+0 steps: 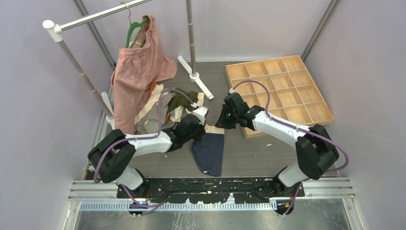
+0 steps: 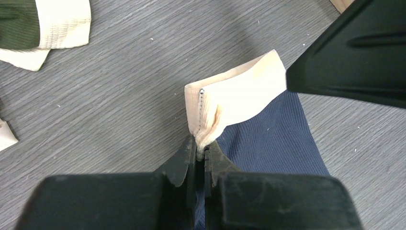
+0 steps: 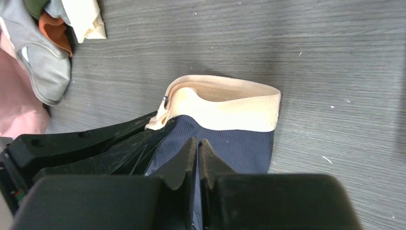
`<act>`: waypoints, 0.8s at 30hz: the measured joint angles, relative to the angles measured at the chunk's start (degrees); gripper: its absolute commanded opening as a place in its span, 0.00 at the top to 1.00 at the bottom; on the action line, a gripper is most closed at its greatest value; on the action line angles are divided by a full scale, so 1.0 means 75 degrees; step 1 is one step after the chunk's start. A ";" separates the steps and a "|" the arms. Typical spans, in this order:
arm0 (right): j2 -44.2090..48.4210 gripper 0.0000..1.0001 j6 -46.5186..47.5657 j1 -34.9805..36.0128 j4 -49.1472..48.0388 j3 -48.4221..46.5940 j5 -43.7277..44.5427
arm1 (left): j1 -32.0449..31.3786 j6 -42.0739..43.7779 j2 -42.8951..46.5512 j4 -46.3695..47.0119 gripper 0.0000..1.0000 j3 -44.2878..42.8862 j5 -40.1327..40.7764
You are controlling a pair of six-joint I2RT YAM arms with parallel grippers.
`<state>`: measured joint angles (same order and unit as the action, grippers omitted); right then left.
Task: Roll the underwear
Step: Fold the underwear at the center of the board.
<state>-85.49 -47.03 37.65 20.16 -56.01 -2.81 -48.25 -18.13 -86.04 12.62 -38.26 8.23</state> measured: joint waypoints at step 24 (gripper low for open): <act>-0.1909 0.99 0.0286 0.0000 -0.0612 -0.0306 -0.0638 | 0.0000 -0.0344 -0.0026 0.0000 0.99 -0.0152 -0.0326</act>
<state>-99.81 -44.88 37.65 15.57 -58.30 -7.60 -48.25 -20.71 -86.24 12.62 -39.40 5.78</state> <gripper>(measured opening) 0.042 0.042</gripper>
